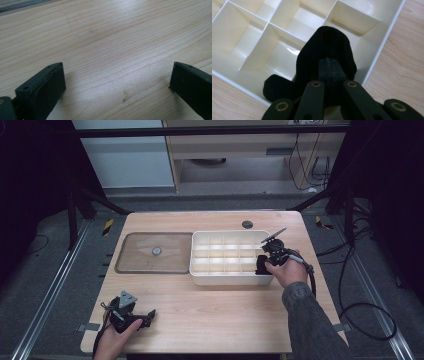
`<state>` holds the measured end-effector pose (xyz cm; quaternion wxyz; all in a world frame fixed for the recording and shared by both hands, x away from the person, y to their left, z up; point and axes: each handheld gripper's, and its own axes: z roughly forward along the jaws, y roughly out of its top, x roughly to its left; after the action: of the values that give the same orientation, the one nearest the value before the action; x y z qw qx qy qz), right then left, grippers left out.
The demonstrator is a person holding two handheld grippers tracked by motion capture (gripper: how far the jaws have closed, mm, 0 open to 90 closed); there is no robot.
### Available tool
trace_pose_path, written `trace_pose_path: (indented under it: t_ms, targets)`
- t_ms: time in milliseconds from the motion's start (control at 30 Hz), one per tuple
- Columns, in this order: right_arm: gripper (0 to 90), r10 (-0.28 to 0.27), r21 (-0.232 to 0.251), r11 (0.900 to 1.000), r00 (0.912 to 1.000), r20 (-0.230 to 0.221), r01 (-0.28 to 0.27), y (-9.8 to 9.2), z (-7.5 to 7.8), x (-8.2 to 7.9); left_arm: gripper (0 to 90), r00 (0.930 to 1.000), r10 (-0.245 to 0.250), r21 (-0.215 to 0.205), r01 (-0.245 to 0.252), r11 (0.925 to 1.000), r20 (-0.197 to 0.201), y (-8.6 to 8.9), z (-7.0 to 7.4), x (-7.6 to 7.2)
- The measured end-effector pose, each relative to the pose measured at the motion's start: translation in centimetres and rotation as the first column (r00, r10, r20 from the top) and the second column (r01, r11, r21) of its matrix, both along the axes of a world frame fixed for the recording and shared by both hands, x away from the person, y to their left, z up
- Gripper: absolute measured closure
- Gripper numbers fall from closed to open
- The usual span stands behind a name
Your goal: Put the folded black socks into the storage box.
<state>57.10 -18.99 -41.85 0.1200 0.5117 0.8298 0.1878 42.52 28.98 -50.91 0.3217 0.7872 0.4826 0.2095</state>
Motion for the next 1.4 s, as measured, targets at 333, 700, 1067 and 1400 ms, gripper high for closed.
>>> trace_pose_path:
  t_ms: [333, 700, 1067, 1400]
  targets:
    - [90.0, 0.001, 0.005, 1.0, 1.0, -0.006, -0.001, 0.0, -0.3, -0.2, 0.0, 1.0, 0.0, 0.0, 0.0, 1.0, 0.0, 0.0, 0.0, 0.0]
    - [90.0, 0.003, 0.011, 1.0, 1.0, -0.006, -0.003, 0.0, -0.5, -0.3, 0.0, 1.0, 0.0, 0.0, 0.0, 1.0, 0.0, 0.0, 0.0, 0.0]
    - [90.0, -0.011, 0.021, 1.0, 0.9999, -0.004, 0.011, 0.0, -0.9, -0.6, 0.0, 1.0, 0.001, 0.002, -0.001, 1.0, 0.0, 0.0, 0.0, 0.0]
    - [90.0, -0.013, 0.015, 1.0, 0.9999, -0.006, 0.013, 0.2, -1.2, -0.7, 0.0, 1.0, 0.0, 0.001, 0.0, 1.0, 0.0, 0.0, 0.0, 0.0]
